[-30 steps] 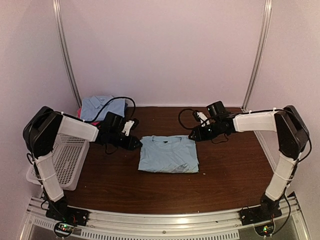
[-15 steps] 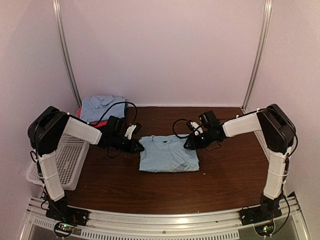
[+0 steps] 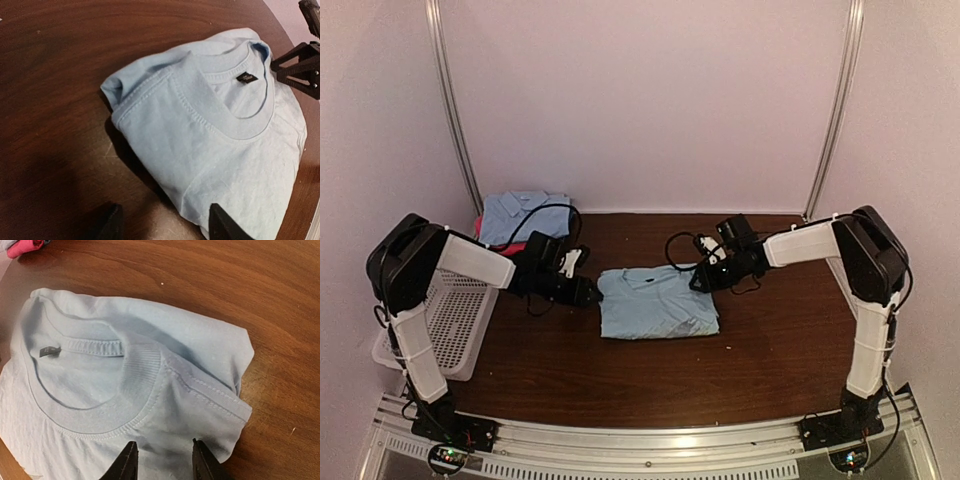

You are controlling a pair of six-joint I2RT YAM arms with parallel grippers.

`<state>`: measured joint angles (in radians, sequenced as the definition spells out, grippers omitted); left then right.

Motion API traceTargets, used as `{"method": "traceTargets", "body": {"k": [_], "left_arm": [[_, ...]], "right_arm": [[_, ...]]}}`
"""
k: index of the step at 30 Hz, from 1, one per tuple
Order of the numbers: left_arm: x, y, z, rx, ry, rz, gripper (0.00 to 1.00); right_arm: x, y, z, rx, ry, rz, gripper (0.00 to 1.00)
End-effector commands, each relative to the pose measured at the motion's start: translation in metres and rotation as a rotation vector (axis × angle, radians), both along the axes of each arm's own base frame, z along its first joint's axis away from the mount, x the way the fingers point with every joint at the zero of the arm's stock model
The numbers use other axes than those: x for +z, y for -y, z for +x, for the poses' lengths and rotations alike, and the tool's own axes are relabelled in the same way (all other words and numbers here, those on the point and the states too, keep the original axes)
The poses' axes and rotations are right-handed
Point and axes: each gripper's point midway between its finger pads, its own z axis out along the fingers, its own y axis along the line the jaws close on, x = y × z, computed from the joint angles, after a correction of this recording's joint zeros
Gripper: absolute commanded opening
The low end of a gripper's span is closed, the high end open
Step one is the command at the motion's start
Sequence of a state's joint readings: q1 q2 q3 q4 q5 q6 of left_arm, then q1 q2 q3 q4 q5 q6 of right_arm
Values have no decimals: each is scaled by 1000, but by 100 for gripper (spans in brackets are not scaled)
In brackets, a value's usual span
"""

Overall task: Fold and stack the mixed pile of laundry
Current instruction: Smooth out the square-folded T-shirt at the center of the board, then pick up the square-folded T-shirt from the center of the board.

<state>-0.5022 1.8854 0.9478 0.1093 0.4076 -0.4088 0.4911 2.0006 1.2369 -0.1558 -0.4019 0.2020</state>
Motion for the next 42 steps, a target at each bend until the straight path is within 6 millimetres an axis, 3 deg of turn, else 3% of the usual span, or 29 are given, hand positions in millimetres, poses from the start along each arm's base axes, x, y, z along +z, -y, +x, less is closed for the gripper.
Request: {"method": "traceTargets", "body": {"k": [1,3,4,5,10,16,21,26,35,39,42], "left_arm": [[38,-18,14,101,106,-1,70],[57,-30,20,163,148,-9,79],[67,-36,22,194,166,-17,92],[76,-42,23,224,184,-24,97],[106,-63,24,305,194,-64,98],[110,-86,25,404,112,-92,98],[113,-90,27,420,110,-105,98],[112,-87,26,397,107,-106,98],[105,-89,24,398,98,-93,98],[94,-87,21,391,66,-90,98],[86,-84,19,380,48,-104,98]], "right_arm": [[61,-23,-16,103,170,-33,40],[81,-41,-31,165,232,-40,43],[89,-50,-39,196,259,-42,43],[93,-65,-52,241,282,-47,45],[96,-115,-90,402,385,-127,51],[76,-166,-120,542,442,-204,48],[54,-195,-138,636,433,-231,41],[30,-207,-147,676,399,-254,41],[-28,-203,-148,708,339,-359,47],[-45,-192,-144,700,360,-472,37],[-33,-188,-134,652,410,-513,14]]}}
